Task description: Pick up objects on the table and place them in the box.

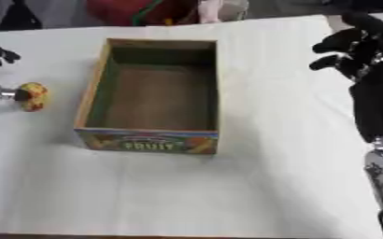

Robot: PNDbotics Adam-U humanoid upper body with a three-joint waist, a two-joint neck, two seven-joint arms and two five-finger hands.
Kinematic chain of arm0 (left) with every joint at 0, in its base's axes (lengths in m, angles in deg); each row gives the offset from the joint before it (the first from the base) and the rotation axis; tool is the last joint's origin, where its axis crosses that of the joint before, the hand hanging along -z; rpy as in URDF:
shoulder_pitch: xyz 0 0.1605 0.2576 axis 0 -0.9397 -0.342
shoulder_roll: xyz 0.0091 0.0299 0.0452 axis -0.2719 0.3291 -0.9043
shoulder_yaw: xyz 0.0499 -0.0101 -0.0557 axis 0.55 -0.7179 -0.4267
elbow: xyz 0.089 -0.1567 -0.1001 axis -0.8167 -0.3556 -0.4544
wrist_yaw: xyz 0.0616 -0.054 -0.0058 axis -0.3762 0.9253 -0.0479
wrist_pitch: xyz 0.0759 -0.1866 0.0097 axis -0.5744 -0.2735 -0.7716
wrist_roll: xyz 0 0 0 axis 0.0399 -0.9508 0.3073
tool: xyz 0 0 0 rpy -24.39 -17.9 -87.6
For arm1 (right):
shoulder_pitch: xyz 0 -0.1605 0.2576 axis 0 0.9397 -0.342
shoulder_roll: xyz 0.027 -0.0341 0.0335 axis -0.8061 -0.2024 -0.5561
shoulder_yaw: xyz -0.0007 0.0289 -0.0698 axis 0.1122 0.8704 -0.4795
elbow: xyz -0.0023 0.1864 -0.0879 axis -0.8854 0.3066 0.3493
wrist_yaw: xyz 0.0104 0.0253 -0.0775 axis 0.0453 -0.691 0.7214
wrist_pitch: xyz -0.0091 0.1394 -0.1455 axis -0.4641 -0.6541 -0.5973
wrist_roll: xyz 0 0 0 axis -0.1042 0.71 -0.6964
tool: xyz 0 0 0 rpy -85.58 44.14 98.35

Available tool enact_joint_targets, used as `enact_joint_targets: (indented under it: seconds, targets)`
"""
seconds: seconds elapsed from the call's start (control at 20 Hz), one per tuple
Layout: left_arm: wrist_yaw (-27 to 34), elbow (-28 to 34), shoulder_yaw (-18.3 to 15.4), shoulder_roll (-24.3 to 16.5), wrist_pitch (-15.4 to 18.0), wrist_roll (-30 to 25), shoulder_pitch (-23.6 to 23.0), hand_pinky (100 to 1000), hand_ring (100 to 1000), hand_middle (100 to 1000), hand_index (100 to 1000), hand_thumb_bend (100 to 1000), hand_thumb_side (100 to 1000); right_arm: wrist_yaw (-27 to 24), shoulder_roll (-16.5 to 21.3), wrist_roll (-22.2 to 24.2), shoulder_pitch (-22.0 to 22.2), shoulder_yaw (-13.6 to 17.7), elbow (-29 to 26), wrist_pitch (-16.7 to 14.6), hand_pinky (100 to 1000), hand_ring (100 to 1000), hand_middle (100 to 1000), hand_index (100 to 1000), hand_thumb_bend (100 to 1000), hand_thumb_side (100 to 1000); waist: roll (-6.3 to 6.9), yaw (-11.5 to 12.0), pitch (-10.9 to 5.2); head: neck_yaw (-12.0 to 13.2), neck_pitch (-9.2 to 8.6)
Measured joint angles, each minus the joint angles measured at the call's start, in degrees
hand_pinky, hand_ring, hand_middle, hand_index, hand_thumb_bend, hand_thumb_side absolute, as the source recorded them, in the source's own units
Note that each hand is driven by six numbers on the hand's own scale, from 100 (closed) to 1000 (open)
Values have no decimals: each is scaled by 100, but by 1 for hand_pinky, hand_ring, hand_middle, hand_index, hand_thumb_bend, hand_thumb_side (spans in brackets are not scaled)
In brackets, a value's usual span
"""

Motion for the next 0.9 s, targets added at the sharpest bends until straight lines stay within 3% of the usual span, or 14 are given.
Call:
enact_joint_targets:
  seconds: [0.25, 0.6, 0.9]
  targets:
    - [266, 7, 1, -1, 13, -403, -40, 637, 808, 807, 928, 683, 781, 0, -5, 1, 8, 0, 0, 6, 559, 662, 585, 818, 100, 926, -1, -5, 0, -15, 0]
    - [309, 24, 7, 2, 14, -470, -109, 622, 794, 789, 906, 660, 777, 0, -28, 11, 21, 1, 0, 34, 559, 663, 585, 819, 100, 929, 7, -39, 12, -14, -1]
    - [360, 12, 44, 76, 154, -405, -207, 574, 756, 768, 855, 525, 688, 1, -54, 2, 28, 5, 0, 55, 559, 664, 585, 821, 100, 933, 18, -62, 33, -14, -2]
